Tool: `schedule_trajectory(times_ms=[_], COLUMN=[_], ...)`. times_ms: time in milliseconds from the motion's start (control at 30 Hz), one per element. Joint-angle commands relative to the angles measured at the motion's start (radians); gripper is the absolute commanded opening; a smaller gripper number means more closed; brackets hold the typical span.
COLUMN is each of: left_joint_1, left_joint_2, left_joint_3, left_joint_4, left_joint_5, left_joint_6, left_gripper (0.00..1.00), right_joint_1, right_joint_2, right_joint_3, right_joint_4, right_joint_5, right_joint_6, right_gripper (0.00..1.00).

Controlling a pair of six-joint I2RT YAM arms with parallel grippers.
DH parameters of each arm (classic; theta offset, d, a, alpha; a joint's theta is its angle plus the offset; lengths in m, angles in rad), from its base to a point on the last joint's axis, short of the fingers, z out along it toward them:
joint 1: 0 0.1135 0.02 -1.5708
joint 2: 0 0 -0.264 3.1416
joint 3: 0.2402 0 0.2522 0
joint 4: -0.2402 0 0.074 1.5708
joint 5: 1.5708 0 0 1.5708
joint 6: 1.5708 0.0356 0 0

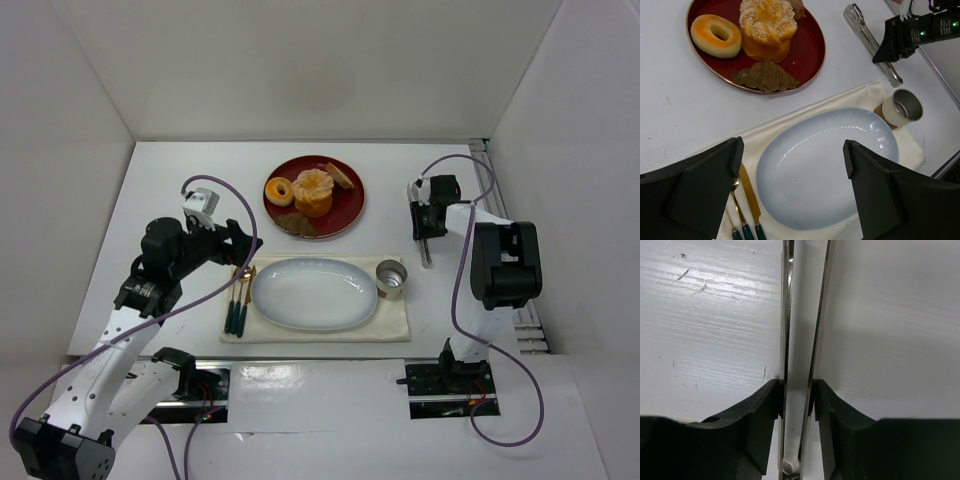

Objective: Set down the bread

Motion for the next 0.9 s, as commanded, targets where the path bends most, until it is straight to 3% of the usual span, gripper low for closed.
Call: schedule_trajectory(times_ms=[0,433,700,867], left_joint_1=[0.003,0.003,0.003,0.003], left_joint_2=[-0.016,-0.016,-0.016,-0.016], left_joint_3=[0.014,0.014,0.014,0.014], left_joint_4=[0.044,0.044,0.044,0.044], left_joint_5=[0.024,0.024,0.015,0.015], left_joint_6=[0.029,0.029,0.029,0.029], left_gripper=[1.0,1.0,1.0,1.0], right_joint_1=[0.006,0.006,0.017,0.086], right_joint_2=[-0.005,-0.335,-0.459,-0.494], right_joint_3=[0.016,-0.002,0.115,0.184], right_joint_4=[-0.031,-0.048,-0.184,-0.255], right_joint_5=[-0.009,-0.125,-0.246,-0.314], right_joint_6=[-0.016,-0.083,-0.093,-0.102], right_gripper=[0.43,0.41,0.41,0.44])
